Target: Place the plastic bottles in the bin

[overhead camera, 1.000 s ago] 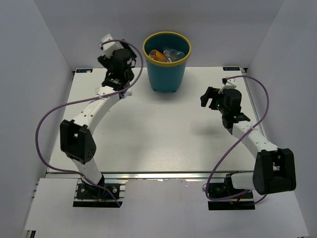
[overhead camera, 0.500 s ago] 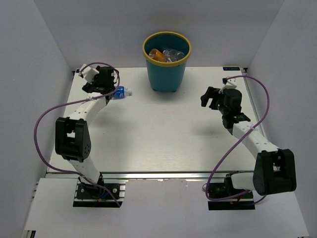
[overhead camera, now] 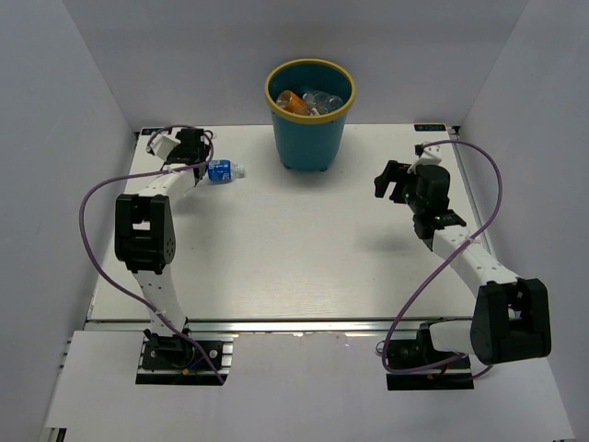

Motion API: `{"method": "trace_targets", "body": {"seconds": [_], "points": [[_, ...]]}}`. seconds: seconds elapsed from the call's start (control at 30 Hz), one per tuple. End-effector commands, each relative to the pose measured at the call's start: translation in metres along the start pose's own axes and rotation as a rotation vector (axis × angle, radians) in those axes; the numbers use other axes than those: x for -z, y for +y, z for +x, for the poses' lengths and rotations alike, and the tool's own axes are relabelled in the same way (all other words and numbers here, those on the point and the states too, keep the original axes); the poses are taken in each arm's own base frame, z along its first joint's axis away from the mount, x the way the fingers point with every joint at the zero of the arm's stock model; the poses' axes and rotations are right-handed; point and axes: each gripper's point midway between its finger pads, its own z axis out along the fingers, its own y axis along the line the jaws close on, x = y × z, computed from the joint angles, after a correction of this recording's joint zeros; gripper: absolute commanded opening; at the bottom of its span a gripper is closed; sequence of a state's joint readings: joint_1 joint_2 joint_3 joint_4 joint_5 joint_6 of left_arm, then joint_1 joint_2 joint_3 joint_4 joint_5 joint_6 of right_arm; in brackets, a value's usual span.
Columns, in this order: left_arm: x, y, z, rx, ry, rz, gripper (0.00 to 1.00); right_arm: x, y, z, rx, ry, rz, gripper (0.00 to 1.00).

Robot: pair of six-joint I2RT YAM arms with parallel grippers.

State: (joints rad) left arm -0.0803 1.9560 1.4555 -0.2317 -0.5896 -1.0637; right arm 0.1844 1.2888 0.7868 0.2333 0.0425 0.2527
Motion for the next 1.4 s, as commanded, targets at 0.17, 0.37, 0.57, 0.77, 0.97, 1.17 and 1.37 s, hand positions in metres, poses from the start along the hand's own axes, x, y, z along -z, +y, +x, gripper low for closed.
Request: {"method": "trace_targets", "body": {"seconds": [0.17, 0.37, 0.57, 0.77, 0.97, 1.17, 1.37], "points": [[-0.019, -0.009, 0.01, 0.11, 0.058, 0.038, 0.98, 0.006, 0.0, -0.018, 0.01, -0.056, 0.006, 0.89], [-0.039, -0.005, 0.022, 0.13, 0.078, 0.01, 0.98, 0.006, 0.0, -0.018, 0.016, -0.054, 0.006, 0.89], [-0.059, -0.002, 0.029, 0.117, 0.063, -0.038, 0.98, 0.008, -0.002, -0.02, 0.019, -0.069, 0.015, 0.89], [-0.067, -0.004, 0.028, 0.089, 0.05, -0.049, 0.78, 0.009, -0.002, -0.021, 0.022, -0.077, 0.016, 0.89], [-0.053, -0.023, 0.015, 0.032, 0.034, 0.066, 0.51, 0.008, -0.004, -0.019, 0.022, -0.074, 0.023, 0.89], [0.001, -0.088, -0.015, -0.09, -0.031, 0.328, 0.37, 0.007, -0.002, -0.02, 0.022, -0.073, 0.014, 0.89], [0.104, -0.15, -0.071, -0.11, -0.234, 0.57, 0.35, 0.007, -0.001, -0.02, 0.022, -0.074, 0.009, 0.89]]}}
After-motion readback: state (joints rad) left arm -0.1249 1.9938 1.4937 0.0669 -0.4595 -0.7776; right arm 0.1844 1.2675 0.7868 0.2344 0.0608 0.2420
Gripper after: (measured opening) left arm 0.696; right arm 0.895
